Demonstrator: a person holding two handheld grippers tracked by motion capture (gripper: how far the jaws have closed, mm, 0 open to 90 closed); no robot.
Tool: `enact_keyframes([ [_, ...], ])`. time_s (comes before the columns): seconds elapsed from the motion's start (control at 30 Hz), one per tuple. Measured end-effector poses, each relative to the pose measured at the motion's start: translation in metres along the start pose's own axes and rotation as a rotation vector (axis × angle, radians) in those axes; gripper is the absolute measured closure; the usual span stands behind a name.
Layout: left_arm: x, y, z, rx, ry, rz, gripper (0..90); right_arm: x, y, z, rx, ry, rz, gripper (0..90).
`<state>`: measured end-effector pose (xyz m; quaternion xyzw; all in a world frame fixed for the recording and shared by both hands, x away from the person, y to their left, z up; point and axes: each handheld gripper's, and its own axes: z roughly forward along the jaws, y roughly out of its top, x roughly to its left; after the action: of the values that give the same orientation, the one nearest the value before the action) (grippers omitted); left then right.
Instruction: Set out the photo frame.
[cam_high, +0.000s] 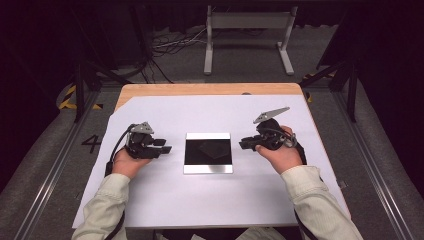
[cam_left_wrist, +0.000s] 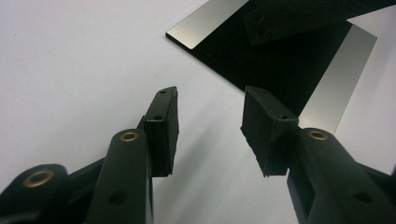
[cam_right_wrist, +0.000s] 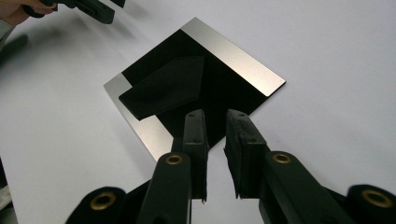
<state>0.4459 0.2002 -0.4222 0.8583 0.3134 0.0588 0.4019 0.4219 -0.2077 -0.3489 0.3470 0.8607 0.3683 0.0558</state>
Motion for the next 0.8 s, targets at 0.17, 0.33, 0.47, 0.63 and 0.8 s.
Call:
enact_keyframes([
  [0.17,0.000,0.000,0.000,0.000,0.000,0.000,56.4,-0.004,0.002,-0.001,0.009,-0.004,0.007,76.8],
  [0.33,0.000,0.000,0.001,0.003,-0.001,0.004,55.9,-0.007,0.004,0.000,0.012,-0.005,0.020,75.7],
  [0.47,0.000,0.000,0.001,0.004,-0.005,-0.002,55.6,-0.009,0.006,0.001,0.005,0.029,0.057,73.7],
  [0.63,0.001,0.000,0.001,0.003,-0.005,0.002,55.6,-0.008,0.009,0.002,-0.003,0.038,0.098,70.4],
  [0.8,0.000,-0.001,0.001,0.003,-0.005,-0.003,55.6,-0.007,0.013,0.004,-0.001,0.036,0.123,68.4],
])
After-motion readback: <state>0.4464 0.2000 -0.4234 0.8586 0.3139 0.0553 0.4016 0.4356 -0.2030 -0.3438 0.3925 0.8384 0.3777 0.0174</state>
